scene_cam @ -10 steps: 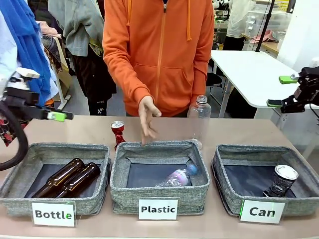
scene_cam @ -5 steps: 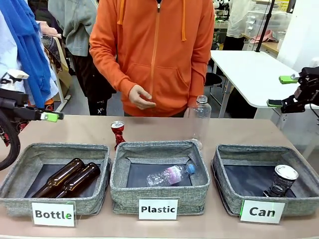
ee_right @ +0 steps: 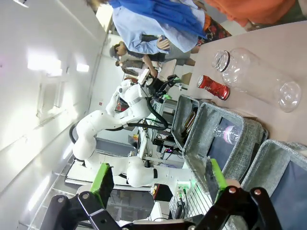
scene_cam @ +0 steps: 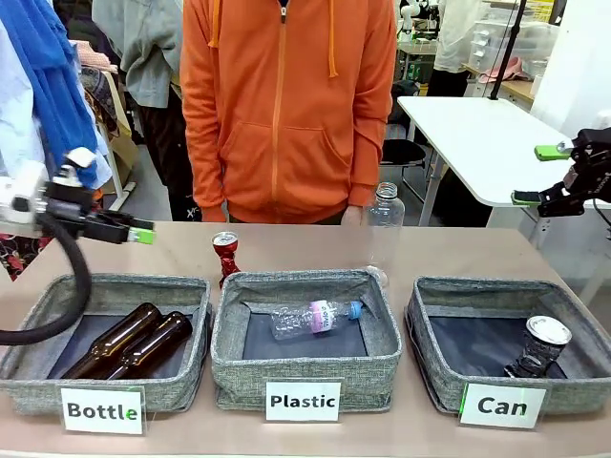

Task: Sort the can waste into the basket.
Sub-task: Pick up the can waste from the table and place it in the right Fabric basket.

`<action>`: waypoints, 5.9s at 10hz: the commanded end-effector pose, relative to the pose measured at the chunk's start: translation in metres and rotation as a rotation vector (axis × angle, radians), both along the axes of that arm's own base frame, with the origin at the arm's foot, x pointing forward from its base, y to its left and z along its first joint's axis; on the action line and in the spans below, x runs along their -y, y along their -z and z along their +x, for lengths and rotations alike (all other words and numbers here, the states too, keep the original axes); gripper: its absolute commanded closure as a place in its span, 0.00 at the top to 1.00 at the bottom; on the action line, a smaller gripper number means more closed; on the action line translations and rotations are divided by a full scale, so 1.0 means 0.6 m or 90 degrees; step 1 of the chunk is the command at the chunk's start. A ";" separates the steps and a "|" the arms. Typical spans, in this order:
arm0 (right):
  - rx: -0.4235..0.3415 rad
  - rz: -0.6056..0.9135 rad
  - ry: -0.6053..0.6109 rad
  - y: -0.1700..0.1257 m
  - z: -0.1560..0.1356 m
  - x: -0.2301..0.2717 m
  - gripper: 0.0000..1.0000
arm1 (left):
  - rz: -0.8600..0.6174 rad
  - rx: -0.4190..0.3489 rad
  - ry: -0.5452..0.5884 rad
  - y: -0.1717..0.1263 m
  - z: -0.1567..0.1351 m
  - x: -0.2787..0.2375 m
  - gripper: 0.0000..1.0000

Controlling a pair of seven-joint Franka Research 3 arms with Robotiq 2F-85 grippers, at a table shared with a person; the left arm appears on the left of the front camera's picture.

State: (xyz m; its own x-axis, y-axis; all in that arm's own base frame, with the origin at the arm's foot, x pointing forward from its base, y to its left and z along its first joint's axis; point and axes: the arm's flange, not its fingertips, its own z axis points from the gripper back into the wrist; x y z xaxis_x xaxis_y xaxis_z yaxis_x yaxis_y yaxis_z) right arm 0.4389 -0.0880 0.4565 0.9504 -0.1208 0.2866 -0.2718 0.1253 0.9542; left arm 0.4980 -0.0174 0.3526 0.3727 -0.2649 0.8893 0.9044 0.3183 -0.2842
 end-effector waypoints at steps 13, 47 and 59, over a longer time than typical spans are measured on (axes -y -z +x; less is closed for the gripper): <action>0.013 -0.005 -0.010 -0.003 -0.002 0.004 1.00 | 0.095 0.173 0.102 0.109 0.087 0.197 1.00; 0.000 0.000 0.000 0.000 0.000 0.000 1.00 | -0.079 0.065 0.197 -0.155 -0.341 -0.052 0.44; 0.056 -0.452 0.107 -0.129 -0.295 0.252 1.00 | 0.146 0.237 0.502 -0.223 -0.181 0.868 0.44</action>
State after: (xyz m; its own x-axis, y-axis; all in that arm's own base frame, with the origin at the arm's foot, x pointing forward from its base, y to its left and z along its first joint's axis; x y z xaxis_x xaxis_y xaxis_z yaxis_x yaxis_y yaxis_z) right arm 0.2511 -0.2444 0.5300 0.8958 -0.0476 0.4419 -0.2614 0.7477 0.6104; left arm 0.3667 -0.5162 0.4871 -0.2739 -0.4865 0.8296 0.9001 -0.4336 0.0428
